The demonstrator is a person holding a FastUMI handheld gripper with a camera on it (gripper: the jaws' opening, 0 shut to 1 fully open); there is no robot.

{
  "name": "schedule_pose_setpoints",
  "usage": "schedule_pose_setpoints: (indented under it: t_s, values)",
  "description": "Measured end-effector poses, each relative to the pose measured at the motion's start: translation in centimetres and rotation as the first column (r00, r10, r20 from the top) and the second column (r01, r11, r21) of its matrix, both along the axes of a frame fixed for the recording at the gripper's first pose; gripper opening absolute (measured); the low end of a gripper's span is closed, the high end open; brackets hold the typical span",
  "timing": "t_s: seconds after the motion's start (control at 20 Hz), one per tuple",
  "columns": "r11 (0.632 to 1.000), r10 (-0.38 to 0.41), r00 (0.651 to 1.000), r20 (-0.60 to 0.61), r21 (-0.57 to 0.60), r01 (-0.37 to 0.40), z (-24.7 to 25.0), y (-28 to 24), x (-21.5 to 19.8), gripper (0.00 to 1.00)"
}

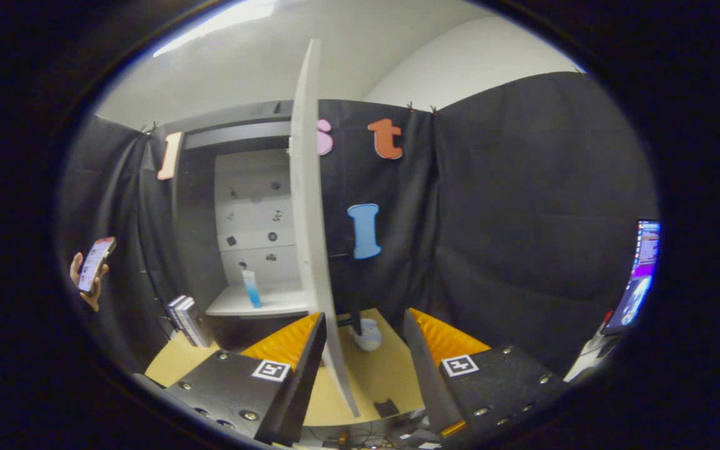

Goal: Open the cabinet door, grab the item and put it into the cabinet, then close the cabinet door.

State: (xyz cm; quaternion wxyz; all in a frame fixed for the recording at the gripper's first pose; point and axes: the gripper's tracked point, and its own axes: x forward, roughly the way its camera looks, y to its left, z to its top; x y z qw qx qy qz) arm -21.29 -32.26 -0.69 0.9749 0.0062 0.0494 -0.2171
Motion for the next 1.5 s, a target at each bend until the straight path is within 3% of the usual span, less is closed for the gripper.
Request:
schedule_pose_setpoints:
  t_s: [0.15, 0.55, 0.75, 1.1, 1.5]
  values:
    - [0.996, -0.082, 0.997, -0.004, -0.022, 0.082, 0.2, -3.0, 0.5, 0.75]
    - [1.0, 0.027, 0.998, 0.056, -0.002, -0.027, 1.7, -1.2, 6.1, 0.77]
    - [1.0, 0.023, 0.998, 0.053, -0.001, -0.023, 1.6, -1.3, 5.9, 0.75]
    - [0.981, 0.193, 0.981, 0.023, 0.008, -0.193, 1.0, 4.3, 6.7, 0.76]
    - [0.895, 0.441, 0.897, 0.0, 0.075, -0.44, 0.0, 13.3, 10.3, 0.76]
